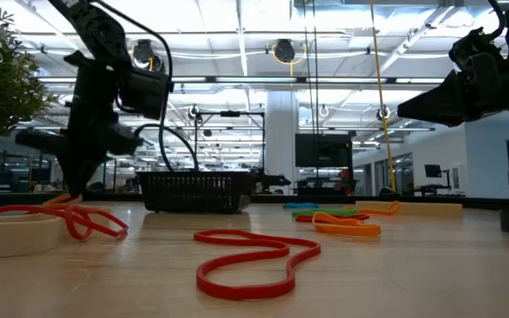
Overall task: Pick and place rubber bands into bin
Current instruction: Put the top left orange rubber band into the black bin
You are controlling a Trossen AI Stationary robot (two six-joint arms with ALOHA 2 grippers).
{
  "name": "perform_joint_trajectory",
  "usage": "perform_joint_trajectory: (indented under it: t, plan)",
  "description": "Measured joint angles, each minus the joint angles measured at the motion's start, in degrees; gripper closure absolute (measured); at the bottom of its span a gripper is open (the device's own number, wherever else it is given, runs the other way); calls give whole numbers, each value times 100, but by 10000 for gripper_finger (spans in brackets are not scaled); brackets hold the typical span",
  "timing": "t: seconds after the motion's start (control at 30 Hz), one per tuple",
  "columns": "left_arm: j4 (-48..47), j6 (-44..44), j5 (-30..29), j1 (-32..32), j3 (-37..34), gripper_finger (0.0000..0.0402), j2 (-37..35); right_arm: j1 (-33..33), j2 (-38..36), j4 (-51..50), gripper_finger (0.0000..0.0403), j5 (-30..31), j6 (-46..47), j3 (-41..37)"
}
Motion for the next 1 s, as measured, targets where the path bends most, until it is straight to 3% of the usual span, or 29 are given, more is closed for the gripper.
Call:
perform_joint_trajectory:
  t: [0.3, 0.67, 0.83, 1.0]
  plan:
    - [-738, -372, -86, 0, 822, 398, -336, 1, -1, 7, 261, 2, -4, 1]
    - [-564, -1110, -183, -11, 2066, 398, -750, -1, -1, 13, 261, 2, 7, 1]
    - [85, -1750, 860, -76, 2375, 396, -756, 1, -1, 13, 261, 2, 6, 1]
    - [1658, -1670, 1711, -226, 2182, 398, -756, 1, -1, 13, 261, 2, 2, 1]
